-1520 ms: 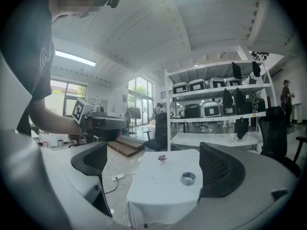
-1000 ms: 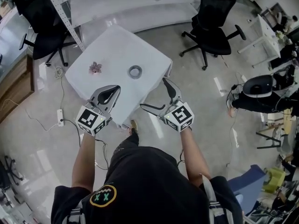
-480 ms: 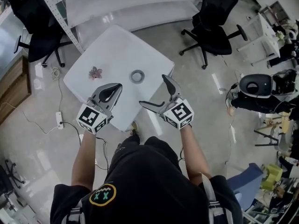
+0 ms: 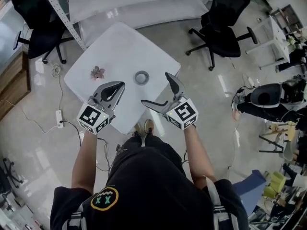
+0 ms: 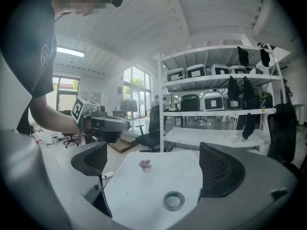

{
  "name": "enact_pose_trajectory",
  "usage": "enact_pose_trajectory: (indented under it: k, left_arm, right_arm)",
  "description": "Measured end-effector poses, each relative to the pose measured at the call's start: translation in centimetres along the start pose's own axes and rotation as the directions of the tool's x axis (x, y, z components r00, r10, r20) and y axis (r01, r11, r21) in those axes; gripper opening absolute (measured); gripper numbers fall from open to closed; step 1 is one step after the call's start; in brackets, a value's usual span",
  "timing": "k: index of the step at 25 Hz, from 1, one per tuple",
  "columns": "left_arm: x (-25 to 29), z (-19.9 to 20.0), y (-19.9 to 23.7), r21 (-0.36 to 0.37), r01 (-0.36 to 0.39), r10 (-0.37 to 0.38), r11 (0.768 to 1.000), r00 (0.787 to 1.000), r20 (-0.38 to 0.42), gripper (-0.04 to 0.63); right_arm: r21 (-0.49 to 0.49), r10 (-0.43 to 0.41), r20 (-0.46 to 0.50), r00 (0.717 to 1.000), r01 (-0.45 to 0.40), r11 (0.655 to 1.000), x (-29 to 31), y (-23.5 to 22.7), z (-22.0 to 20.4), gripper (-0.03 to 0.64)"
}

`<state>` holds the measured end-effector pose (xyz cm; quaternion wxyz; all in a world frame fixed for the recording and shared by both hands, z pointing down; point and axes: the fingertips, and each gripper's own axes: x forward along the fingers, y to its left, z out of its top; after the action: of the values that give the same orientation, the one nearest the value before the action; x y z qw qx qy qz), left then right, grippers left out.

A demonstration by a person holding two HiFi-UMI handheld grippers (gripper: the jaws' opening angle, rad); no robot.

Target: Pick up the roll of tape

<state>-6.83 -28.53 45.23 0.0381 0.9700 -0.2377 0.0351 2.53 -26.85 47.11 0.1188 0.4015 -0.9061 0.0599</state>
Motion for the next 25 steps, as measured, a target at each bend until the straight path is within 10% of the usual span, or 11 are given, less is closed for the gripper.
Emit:
enact_pose_trajectory:
  k: [12,25]
  left_arm:
    - [2.5,-0.2,1.5,-0.008,-0.068,0.068,0.998,0.997,-0.026,0.015]
    - [4.6,-1.1,3.0,-0.020,-0.097,0.096,0.995,0.994,-0.043,0.015]
  right_arm:
    - [-0.054,0.120,-0.120,0.985,-0.128,0.990,3.5,-3.1,-3.7,0.598]
    - [-0.185,0.229,-0.436,0.870,-0.335,0.924,11.0,-5.0,-14.9,0.598]
